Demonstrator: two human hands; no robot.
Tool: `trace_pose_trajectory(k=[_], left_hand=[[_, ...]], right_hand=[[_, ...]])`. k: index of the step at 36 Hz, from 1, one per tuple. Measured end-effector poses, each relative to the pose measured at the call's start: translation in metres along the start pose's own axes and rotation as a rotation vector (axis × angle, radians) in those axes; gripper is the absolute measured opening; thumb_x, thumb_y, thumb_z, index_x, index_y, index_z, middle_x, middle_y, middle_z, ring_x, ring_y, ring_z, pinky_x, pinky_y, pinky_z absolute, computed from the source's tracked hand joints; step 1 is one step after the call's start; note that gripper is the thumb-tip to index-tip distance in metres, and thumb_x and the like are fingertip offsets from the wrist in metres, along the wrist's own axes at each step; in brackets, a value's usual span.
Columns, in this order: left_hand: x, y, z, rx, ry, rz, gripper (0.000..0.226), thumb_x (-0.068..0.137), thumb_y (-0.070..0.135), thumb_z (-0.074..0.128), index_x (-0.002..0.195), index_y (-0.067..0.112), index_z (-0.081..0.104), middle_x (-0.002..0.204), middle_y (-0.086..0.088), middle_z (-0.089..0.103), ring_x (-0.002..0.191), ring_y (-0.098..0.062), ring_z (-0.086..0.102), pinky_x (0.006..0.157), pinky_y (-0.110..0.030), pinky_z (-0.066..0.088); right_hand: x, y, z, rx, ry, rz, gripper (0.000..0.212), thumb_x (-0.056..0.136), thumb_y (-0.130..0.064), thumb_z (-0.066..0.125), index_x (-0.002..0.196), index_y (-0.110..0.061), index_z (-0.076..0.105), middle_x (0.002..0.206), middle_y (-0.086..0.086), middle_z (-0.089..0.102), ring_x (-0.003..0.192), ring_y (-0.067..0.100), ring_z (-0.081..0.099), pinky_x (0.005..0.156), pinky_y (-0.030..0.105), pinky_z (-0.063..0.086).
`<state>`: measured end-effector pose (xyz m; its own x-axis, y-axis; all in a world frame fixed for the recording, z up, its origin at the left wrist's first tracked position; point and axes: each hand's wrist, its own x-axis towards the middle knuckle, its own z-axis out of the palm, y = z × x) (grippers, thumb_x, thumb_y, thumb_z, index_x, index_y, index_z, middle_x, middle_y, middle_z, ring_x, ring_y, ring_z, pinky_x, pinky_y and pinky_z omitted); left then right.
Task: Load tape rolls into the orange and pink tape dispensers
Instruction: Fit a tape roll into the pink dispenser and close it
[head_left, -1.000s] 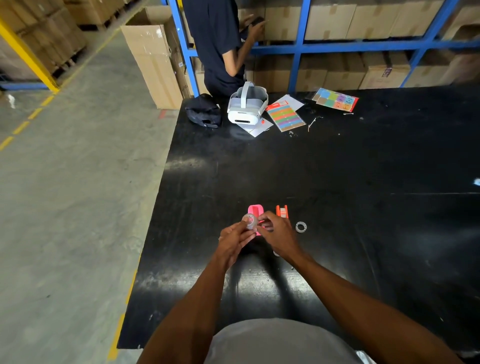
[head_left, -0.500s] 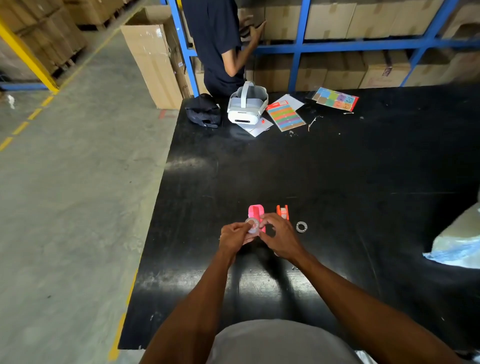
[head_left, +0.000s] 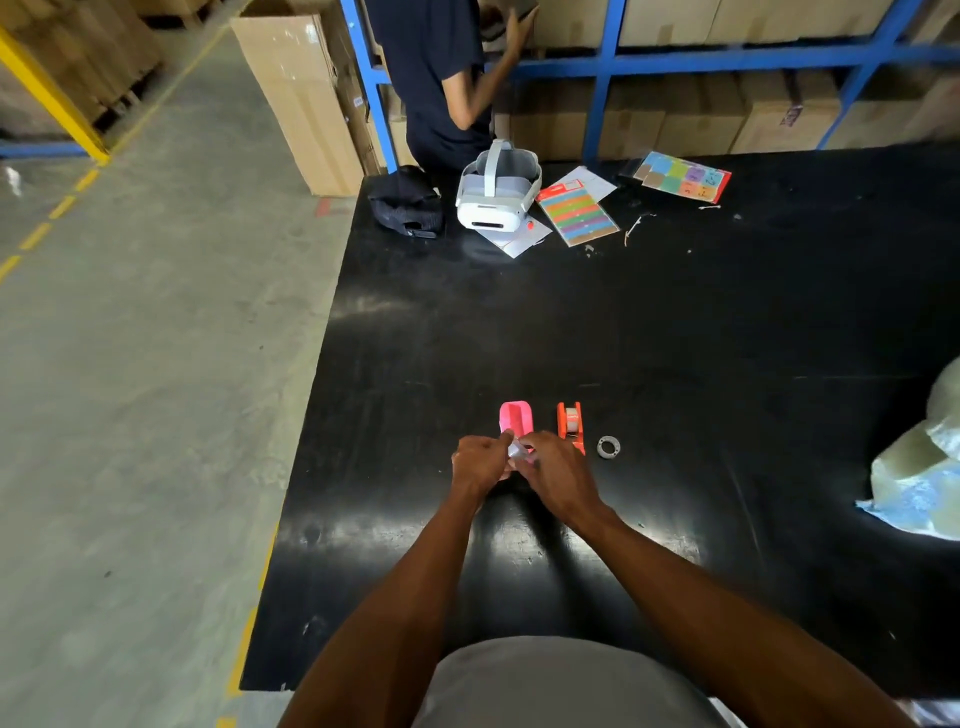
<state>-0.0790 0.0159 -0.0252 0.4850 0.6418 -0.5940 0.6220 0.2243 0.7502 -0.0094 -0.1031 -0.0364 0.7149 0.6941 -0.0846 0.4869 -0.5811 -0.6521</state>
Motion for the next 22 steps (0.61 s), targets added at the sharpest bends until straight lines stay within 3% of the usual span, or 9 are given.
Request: trace_pose_trajectory(k=[4,6,8,11,14,18,22], left_hand=[[0.012,-0.005,0.001,-0.052,-0.117,-0.069,0.025,0.086,0.029,0.062,0.083,0.015,0.082,0.089,-0.013,0.08,0.087,-0.026,0.078,0.09,-0.042,0.062],[0.02,-0.01,0.001,0.007,-0.13,-0.035,0.02,0.083,0.029,0.063,0.081,0.022,0.082,0.09,-0.011,0.08,0.089,-0.026,0.077,0.091,-0.048,0.061],[0.029,-0.017,0.003,0.088,-0.157,0.038,0.021,0.082,0.032,0.063,0.088,0.027,0.083,0.093,-0.01,0.08,0.088,-0.022,0.075,0.091,-0.052,0.059],[0.026,-0.006,0.004,0.157,-0.187,0.114,0.029,0.09,0.021,0.06,0.111,0.028,0.079,0.105,-0.008,0.079,0.09,-0.017,0.07,0.092,-0.047,0.058],[0.028,0.004,0.006,0.176,-0.185,0.143,0.039,0.094,0.008,0.054,0.127,0.023,0.071,0.111,-0.015,0.076,0.09,-0.023,0.069,0.091,-0.048,0.058],[0.038,0.006,0.01,0.187,-0.167,0.135,0.042,0.095,0.004,0.051,0.13,0.021,0.069,0.118,-0.011,0.074,0.104,-0.028,0.071,0.095,-0.042,0.057],[0.046,0.003,0.013,0.146,-0.13,0.153,0.045,0.095,0.001,0.048,0.131,0.018,0.068,0.108,-0.01,0.076,0.082,-0.019,0.065,0.082,-0.041,0.057]], right_hand=[[0.004,0.001,0.0,0.073,0.025,0.076,0.038,0.101,-0.045,0.051,0.077,-0.019,0.065,0.076,0.004,0.069,0.064,0.018,0.056,0.06,0.029,0.039],[0.009,0.007,0.003,0.128,0.022,0.117,0.04,0.102,-0.048,0.048,0.072,-0.024,0.06,0.069,-0.001,0.064,0.062,0.018,0.056,0.06,0.029,0.04],[0.016,0.014,0.006,0.19,0.025,0.175,0.041,0.098,-0.051,0.05,0.076,-0.019,0.064,0.073,-0.004,0.07,0.066,0.018,0.065,0.063,0.034,0.052],[0.035,0.033,0.018,0.225,0.017,0.232,0.035,0.09,-0.051,0.059,0.089,-0.018,0.071,0.083,-0.003,0.076,0.076,0.013,0.071,0.07,0.043,0.06],[0.048,0.035,0.019,0.227,0.011,0.298,0.032,0.082,-0.051,0.065,0.087,-0.021,0.073,0.083,-0.005,0.077,0.078,0.012,0.073,0.073,0.041,0.061],[0.056,0.008,0.002,0.161,0.008,0.374,0.024,0.084,-0.042,0.073,0.092,-0.019,0.077,0.092,0.0,0.078,0.087,0.02,0.072,0.073,0.028,0.052],[0.066,-0.002,0.004,0.143,0.02,0.432,0.036,0.08,-0.047,0.078,0.101,-0.019,0.077,0.099,0.003,0.077,0.092,0.026,0.071,0.076,0.033,0.055]])
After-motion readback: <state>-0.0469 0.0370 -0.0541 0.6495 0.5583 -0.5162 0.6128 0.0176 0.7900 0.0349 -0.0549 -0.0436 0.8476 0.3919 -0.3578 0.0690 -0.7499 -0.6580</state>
